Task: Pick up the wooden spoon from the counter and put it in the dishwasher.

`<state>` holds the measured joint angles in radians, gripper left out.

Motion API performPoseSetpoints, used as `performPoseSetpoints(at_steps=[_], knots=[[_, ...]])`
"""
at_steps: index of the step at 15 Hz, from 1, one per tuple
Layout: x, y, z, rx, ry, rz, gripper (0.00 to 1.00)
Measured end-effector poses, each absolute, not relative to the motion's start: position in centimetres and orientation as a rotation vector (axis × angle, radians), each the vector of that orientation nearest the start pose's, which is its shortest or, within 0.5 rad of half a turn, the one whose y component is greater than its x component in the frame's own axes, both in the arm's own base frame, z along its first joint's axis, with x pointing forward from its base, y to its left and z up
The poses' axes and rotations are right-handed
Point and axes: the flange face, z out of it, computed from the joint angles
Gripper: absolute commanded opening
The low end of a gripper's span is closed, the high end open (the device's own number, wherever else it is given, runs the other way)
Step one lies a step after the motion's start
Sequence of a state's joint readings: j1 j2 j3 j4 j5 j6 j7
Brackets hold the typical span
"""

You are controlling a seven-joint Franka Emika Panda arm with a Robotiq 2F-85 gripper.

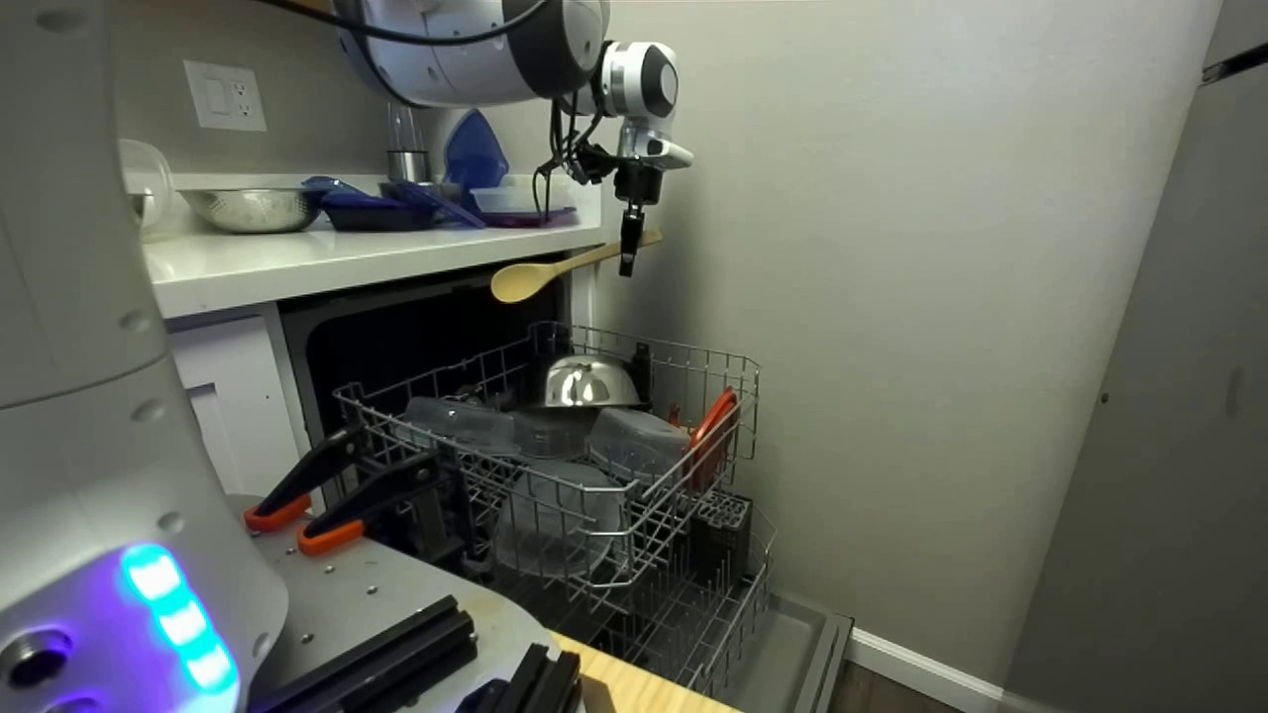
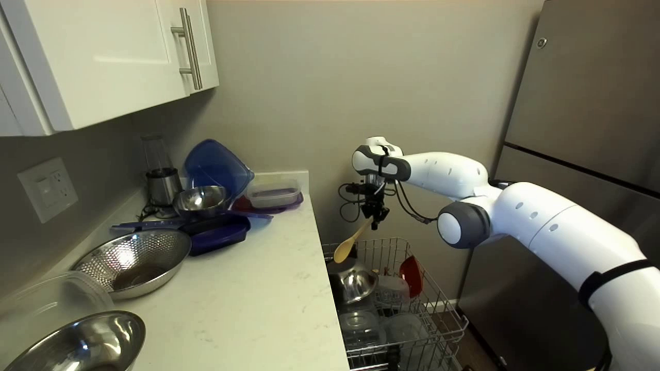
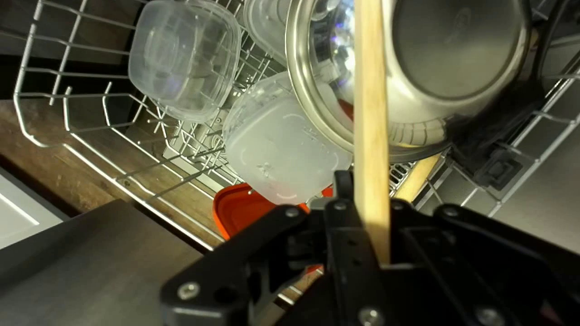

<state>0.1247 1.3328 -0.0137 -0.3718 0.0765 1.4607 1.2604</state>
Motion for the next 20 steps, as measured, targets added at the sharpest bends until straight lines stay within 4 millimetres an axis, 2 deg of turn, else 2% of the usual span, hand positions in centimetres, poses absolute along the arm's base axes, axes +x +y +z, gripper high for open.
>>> performPoseSetpoints(at_steps=[3,6,10,11,13,20], knots=[[77.3,8.1,23.2,-2.710,1.790,0.350,0.01],[77.5,7.0,23.2,-2.700,1.810,0.343,0.01],[77.6,7.2,22.4,-2.703,1.807,0.325,0.01],[77.7,7.3,22.0,-2.701,1.804,0.317,0.05],[77.6,7.4,21.4,-2.704,1.804,0.322,0.05],[77.6,7.4,21.5,-2.703,1.804,0.321,0.05]])
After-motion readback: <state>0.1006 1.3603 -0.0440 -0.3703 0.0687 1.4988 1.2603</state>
